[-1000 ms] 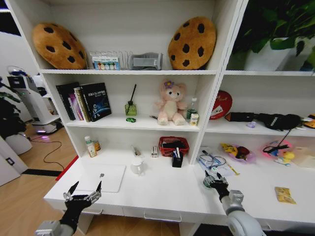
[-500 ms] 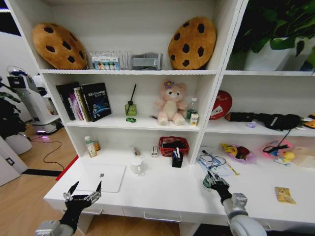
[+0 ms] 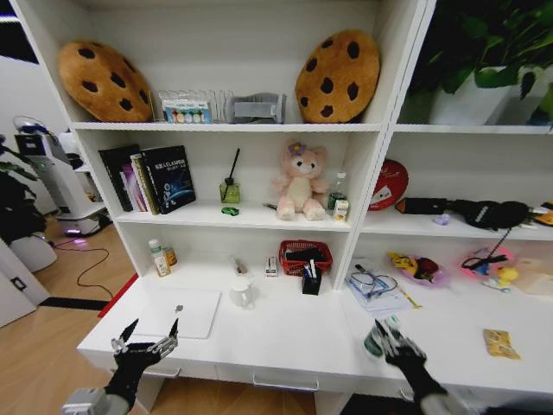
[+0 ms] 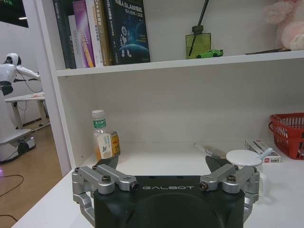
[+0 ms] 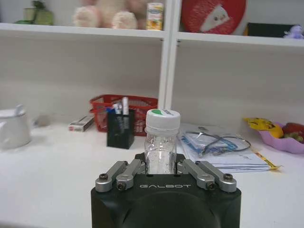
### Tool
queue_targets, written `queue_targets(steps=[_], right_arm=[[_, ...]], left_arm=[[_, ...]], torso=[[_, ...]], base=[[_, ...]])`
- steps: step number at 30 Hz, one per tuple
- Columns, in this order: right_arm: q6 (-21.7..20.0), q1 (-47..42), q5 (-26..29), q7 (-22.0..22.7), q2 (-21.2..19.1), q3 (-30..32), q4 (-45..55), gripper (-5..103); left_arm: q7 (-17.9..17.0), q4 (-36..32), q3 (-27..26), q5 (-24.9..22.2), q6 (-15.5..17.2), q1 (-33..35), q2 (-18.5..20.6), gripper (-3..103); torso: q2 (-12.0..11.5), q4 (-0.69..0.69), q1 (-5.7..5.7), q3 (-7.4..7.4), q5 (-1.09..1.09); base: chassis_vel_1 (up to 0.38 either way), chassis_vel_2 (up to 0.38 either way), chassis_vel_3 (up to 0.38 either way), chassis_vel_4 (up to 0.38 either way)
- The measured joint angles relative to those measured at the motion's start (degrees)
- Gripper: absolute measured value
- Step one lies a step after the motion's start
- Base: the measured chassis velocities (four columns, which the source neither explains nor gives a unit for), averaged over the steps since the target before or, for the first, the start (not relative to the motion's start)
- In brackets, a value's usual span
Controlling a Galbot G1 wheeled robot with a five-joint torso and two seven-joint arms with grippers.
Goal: Organize the objects on the table.
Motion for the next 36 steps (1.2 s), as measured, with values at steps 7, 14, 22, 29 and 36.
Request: queue_targets(steps=[7, 14, 22, 29, 36], right_arm=[[12.7, -4.5, -13.3, -0.1, 3.8, -4.5, -13.0, 25], [17.5, 6.8, -17.7, 1.4, 4.2, -5.3, -39.7, 25], [21.9, 30.4, -19.5, 1.7, 4.0, -5.3, -74.3, 25], [25.4, 44.9, -19.7, 0.5, 4.2, -5.4, -89.2, 25], [30.1, 55.3, -21.1, -0.7, 5.3, -5.7, -98.9, 25]], left_arm=[[0.0, 0.0, 0.0, 0.0, 0.0, 0.0, 0.0, 100], [0.0, 0.0, 0.0, 0.0, 0.0, 0.0, 0.0, 100], [-0.1, 0.0, 0.0, 0.0, 0.0, 0.0, 0.0, 100], [-0.1, 0.0, 0.0, 0.0, 0.0, 0.0, 0.0, 100], [-0.1, 0.0, 0.0, 0.0, 0.0, 0.0, 0.0, 100]], torso=[[0.0, 0.04, 0.00, 0.01, 0.02], [0.0, 0.03, 0.00, 0.01, 0.04], [0.0, 0.03, 0.02, 0.02, 0.03], [0.0, 0.05, 0.02, 0.03, 0.00], [0.0, 0.03, 0.02, 0.02, 0.04]], base=[[0.000, 0.000, 0.000, 0.000], [0.000, 0.000, 0.000, 0.000], [0.000, 0.000, 0.000, 0.000], [0.000, 0.000, 0.000, 0.000], [0.000, 0.000, 0.000, 0.000]])
